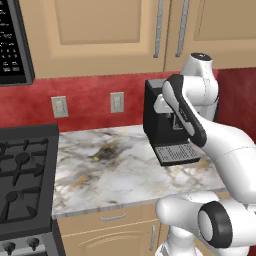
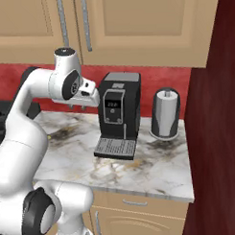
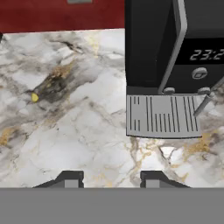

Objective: Pick the bar soap and spray from the cabinet and place them on the counter.

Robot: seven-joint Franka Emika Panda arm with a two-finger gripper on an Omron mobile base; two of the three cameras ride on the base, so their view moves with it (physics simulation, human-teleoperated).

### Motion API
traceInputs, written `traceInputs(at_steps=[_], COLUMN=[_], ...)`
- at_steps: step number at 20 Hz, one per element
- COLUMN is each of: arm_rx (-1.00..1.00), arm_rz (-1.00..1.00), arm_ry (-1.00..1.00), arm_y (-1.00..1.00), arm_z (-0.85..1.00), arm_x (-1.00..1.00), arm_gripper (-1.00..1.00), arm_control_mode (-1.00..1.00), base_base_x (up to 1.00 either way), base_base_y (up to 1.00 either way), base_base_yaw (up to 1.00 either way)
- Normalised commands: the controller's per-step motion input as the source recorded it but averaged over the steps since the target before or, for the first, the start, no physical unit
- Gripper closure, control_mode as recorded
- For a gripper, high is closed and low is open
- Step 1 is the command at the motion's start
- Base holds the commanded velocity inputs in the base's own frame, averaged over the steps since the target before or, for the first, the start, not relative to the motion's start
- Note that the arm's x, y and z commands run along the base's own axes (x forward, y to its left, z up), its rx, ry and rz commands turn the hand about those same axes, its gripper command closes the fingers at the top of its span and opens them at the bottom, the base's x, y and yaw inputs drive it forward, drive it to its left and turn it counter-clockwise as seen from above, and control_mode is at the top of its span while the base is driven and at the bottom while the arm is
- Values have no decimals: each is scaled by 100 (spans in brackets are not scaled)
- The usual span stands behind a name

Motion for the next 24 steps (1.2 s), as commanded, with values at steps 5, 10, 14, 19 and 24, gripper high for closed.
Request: traceInputs(at_steps=[5,10,14,19,24], arm_rx=[0,-2,-5,-10,-6], arm_rz=[3,10,8,4,0], arm_ry=[-10,-28,-33,-31,-26], arm_y=[0,0,0,5,11], arm_z=[13,30,42,51,55], arm_x=[-19,-45,-23,-4,4], arm_gripper=[-100,-100,-100,-100,-100], arm_control_mode=[-100,-100,-100,-100,-100], base_base_x=[0,0,0,0,0], base_base_y=[0,0,0,0,0], base_base_yaw=[0,0,0,0,0])
